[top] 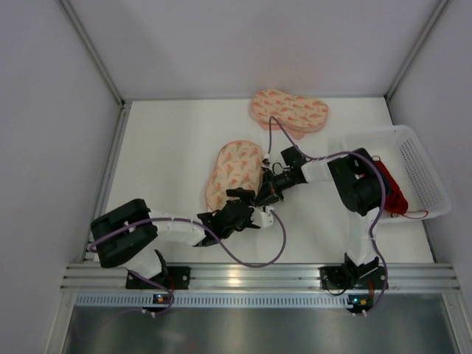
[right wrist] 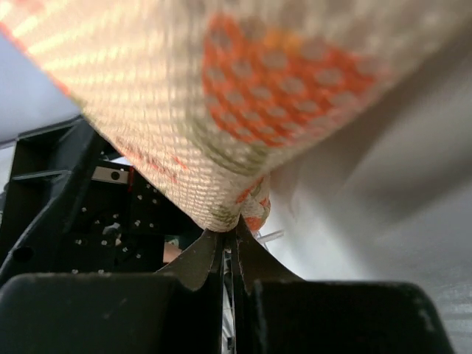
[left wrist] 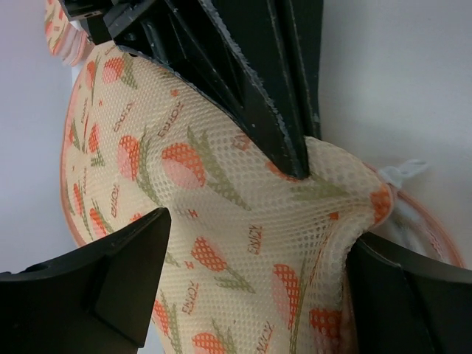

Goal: Place the bra in the laundry bag and zip it closed
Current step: Zip the zipper on the laundry bag.

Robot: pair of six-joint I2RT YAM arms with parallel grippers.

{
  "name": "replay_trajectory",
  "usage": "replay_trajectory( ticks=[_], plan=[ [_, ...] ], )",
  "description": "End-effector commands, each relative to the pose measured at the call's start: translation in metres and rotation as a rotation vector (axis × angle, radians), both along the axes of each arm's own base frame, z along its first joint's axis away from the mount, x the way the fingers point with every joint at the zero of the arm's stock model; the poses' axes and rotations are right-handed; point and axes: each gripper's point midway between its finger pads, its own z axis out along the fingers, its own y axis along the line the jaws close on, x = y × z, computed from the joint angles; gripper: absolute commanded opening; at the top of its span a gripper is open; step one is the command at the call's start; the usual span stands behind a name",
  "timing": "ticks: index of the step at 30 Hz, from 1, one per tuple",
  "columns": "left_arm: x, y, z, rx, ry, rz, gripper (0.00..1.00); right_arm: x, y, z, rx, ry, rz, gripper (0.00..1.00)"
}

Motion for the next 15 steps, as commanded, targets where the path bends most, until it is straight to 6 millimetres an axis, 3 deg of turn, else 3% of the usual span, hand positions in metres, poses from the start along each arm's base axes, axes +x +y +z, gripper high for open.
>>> replay_trajectory(
  ticks=[1, 4, 8, 11, 15],
  plan=[
    [0.017, -0.006, 0.021, -0.067, -0.099, 0.058, 0.85, -0.029, 0.005, 0.006, 0.047, 0.042, 0.135, 0.0],
    [0.003, -0.005, 0.014, -0.04, -0.091, 0.018, 0.86, -0.031, 0.003, 0.002, 0.04, 0.035, 0.143, 0.0],
    [-0.034, -0.016, 0.014, -0.082, 0.03, -0.095, 0.88, -0.029, -0.001, -0.006, 0.007, 0.002, 0.159, 0.0],
    [-0.055, -0.012, 0.011, -0.07, 0.183, -0.113, 0.86, -0.021, 0.0, -0.012, -0.009, -0.008, 0.141, 0.0],
    [-0.071, 0.0, 0.014, -0.05, 0.255, -0.139, 0.87, -0.008, 0.009, -0.012, 0.002, -0.023, 0.106, 0.0]
  ],
)
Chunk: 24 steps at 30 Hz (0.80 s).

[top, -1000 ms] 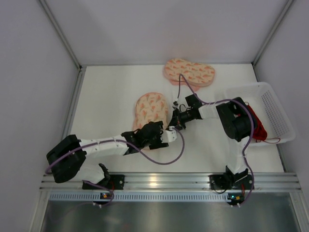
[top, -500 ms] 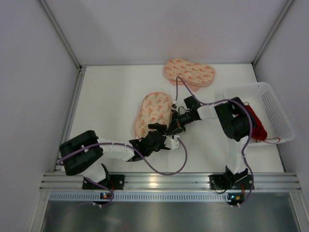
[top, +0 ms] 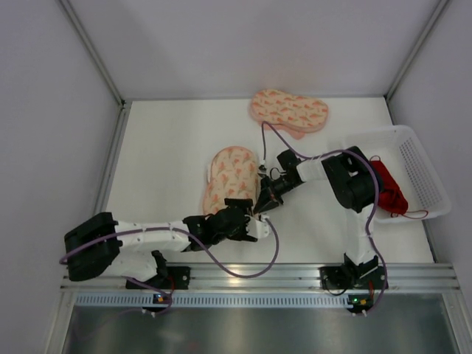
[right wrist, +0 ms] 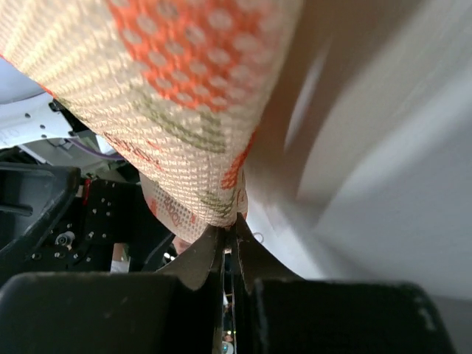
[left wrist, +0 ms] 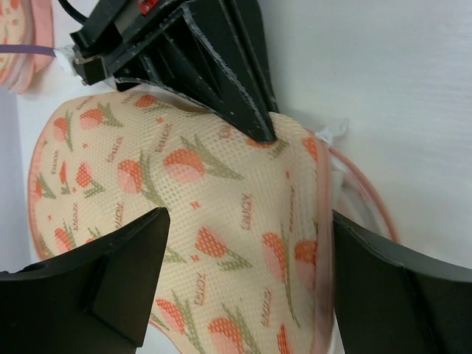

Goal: Place the bra in the laundry bag and zip it closed
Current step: Zip the zipper on the laundry bag.

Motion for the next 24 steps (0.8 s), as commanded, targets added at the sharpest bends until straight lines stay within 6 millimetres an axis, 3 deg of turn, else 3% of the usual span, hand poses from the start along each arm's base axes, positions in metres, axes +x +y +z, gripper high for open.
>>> replay_trajectory(
  ticks=[1, 5, 10, 11, 12, 13, 14, 15, 17, 19, 20, 21, 23, 24],
  plan=[
    [-0.024, 0.009, -0.001, 0.018, 0.133, -0.029, 0.87, 0.013, 0.014, 0.006, 0.041, -0.032, -0.011, 0.0],
    [-0.04, 0.009, 0.018, 0.006, 0.22, -0.084, 0.83, 0.018, 0.018, 0.006, 0.04, -0.06, -0.024, 0.0],
    [-0.06, -0.017, 0.053, -0.026, 0.321, -0.237, 0.69, 0.016, 0.016, 0.01, 0.044, -0.069, -0.026, 0.0],
    [-0.069, -0.018, 0.04, 0.033, 0.385, -0.267, 0.58, 0.016, 0.016, 0.01, 0.042, -0.066, -0.027, 0.0],
    [-0.068, -0.031, 0.052, 0.024, 0.392, -0.294, 0.55, 0.016, 0.016, 0.01, 0.042, -0.064, -0.026, 0.0],
    [-0.069, -0.034, 0.049, 0.057, 0.415, -0.305, 0.52, 0.016, 0.016, 0.01, 0.042, -0.058, -0.028, 0.0],
    [-0.068, -0.038, 0.034, 0.117, 0.446, -0.318, 0.47, 0.016, 0.017, 0.01, 0.043, -0.053, -0.029, 0.0],
    [-0.065, -0.044, 0.04, 0.138, 0.447, -0.322, 0.46, 0.015, 0.017, 0.01, 0.046, -0.05, -0.027, 0.0],
    [-0.06, -0.049, 0.026, 0.222, 0.45, -0.35, 0.46, 0.015, 0.017, 0.009, 0.044, -0.049, -0.028, 0.0],
    [-0.05, -0.054, 0.03, 0.279, 0.42, -0.359, 0.47, 0.014, 0.016, 0.01, 0.044, -0.038, -0.031, 0.0],
    [-0.047, -0.055, 0.02, 0.34, 0.425, -0.373, 0.47, 0.014, 0.016, 0.011, 0.046, -0.035, -0.031, 0.0],
    [-0.041, -0.066, 0.032, 0.339, 0.402, -0.383, 0.48, 0.013, 0.017, 0.011, 0.046, -0.034, -0.03, 0.0],
    [-0.04, -0.06, 0.018, 0.448, 0.439, -0.392, 0.49, 0.016, 0.017, 0.012, 0.047, -0.036, -0.037, 0.0],
    [-0.034, -0.068, 0.026, 0.452, 0.419, -0.392, 0.5, 0.016, 0.018, 0.012, 0.048, -0.036, -0.038, 0.0]
  ],
)
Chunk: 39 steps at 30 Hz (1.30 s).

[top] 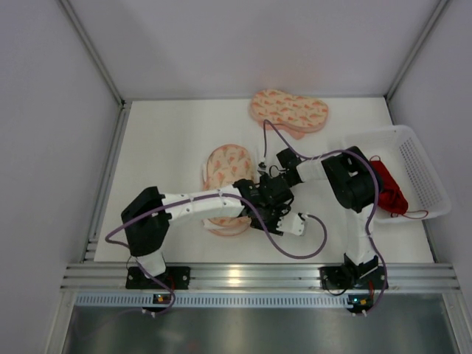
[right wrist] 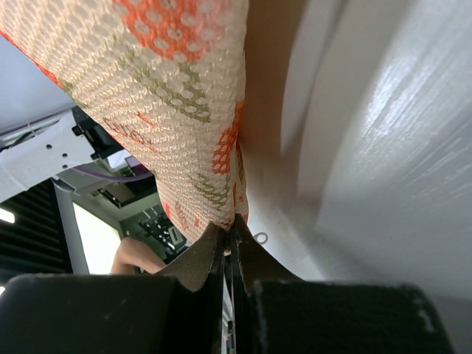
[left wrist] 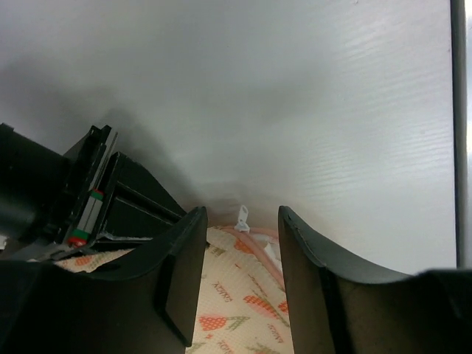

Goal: Place the bra in the laundry bag and zip it closed
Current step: Zip the zipper on the laundry bag.

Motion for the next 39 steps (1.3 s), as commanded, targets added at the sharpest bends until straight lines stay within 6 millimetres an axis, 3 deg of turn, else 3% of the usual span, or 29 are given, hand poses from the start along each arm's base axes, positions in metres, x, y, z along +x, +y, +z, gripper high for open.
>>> replay_trajectory(
  ticks=[1, 8, 17, 25, 31, 39],
  plan=[
    [0.0, 0.009, 0.009, 0.14, -0.001, -0.091, 0.5, 0.004, 0.009, 0.009, 0.039, -0.044, 0.011, 0.0],
    [0.007, 0.017, -0.02, 0.308, -0.003, -0.11, 0.52, 0.005, 0.009, 0.008, 0.035, -0.042, 0.006, 0.0],
    [0.02, 0.019, -0.037, 0.408, -0.048, -0.091, 0.54, 0.004, 0.01, 0.008, 0.029, -0.037, 0.004, 0.0],
    [0.032, 0.027, -0.055, 0.506, -0.094, -0.065, 0.5, 0.003, 0.01, 0.009, 0.029, -0.04, 0.006, 0.0],
    [0.025, 0.038, -0.058, 0.563, -0.058, -0.062, 0.38, 0.002, 0.009, 0.009, 0.028, -0.039, 0.013, 0.0],
    [0.002, 0.047, -0.054, 0.57, 0.027, -0.066, 0.0, 0.005, 0.006, 0.008, 0.02, -0.061, 0.01, 0.0]
  ],
)
